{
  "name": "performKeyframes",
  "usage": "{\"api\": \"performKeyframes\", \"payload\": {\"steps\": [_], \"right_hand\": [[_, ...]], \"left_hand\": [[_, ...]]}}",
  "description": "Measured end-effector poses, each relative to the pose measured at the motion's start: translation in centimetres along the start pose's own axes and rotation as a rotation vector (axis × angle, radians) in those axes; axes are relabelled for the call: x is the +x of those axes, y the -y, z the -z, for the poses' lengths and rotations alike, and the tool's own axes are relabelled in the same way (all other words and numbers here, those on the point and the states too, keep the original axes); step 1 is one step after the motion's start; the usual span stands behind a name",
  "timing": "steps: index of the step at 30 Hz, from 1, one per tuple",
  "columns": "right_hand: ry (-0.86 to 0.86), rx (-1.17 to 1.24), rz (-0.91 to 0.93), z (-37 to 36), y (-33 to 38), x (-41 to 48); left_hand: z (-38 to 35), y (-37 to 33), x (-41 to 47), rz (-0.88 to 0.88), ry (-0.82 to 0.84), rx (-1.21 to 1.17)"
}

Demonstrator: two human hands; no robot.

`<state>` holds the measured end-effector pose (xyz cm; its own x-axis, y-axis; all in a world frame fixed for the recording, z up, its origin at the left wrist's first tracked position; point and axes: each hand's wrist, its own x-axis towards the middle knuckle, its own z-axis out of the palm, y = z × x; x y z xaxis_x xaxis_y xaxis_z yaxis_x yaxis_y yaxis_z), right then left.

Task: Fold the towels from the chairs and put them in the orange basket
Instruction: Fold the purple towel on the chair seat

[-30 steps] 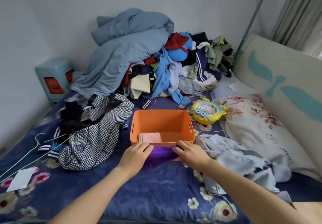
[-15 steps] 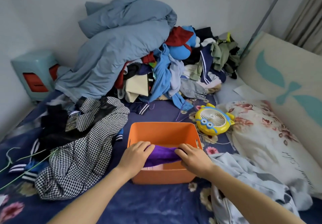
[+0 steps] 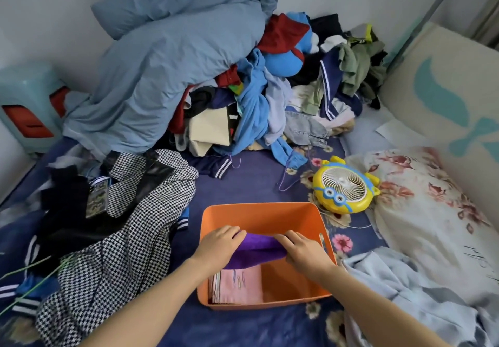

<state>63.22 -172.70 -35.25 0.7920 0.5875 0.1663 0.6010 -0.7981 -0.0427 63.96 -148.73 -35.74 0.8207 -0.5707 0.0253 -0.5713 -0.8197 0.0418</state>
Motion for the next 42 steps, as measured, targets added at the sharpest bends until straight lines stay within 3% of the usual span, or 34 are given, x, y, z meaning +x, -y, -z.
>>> {"api": "performKeyframes", "payload": {"steps": [8, 15, 18, 23, 27, 32, 36, 38, 42], "right_hand": [[0.163, 0.129, -0.102, -4.5, -2.5, 3.1], [0.008, 0.089, -0.057, -10.1, -3.2, 5.1], [0.018, 0.085, 0.012, -14.0, -2.5, 4.2], [0.35, 0.056, 0.211, -18.9, -0.4, 2.6], [0.549, 0.061, 0.203, -21.1, 0.9, 1.2], [0.63, 0.141, 0.203, -21.5, 1.2, 0.3], [0.809, 0.118, 0.238, -22.0, 1.2, 0.5], [0.81, 0.1, 0.177, -22.3, 1.1, 0.6], [0.828, 0.134, 0.073, -22.5, 0.6, 1.1]], "left_hand": [[-3.3, 2.6, 3.3, 0.062, 0.098, 0.028], [-7.0, 3.9, 4.1, 0.132, 0.102, 0.074], [-10.9, 3.6, 3.0, 0.125, 0.241, 0.103], [-16.2, 1.3, 0.8, 0.177, 0.605, 0.05], [-18.7, -0.6, -0.5, 0.179, 0.817, -0.045], [-19.1, -1.2, -0.5, 0.129, 0.835, -0.044], [-19.0, -1.2, -0.3, 0.167, 0.999, -0.036], [-19.0, -1.0, -0.1, 0.162, 1.049, -0.017], [-19.3, -1.1, 0.0, 0.25, 0.969, -0.059]]}}
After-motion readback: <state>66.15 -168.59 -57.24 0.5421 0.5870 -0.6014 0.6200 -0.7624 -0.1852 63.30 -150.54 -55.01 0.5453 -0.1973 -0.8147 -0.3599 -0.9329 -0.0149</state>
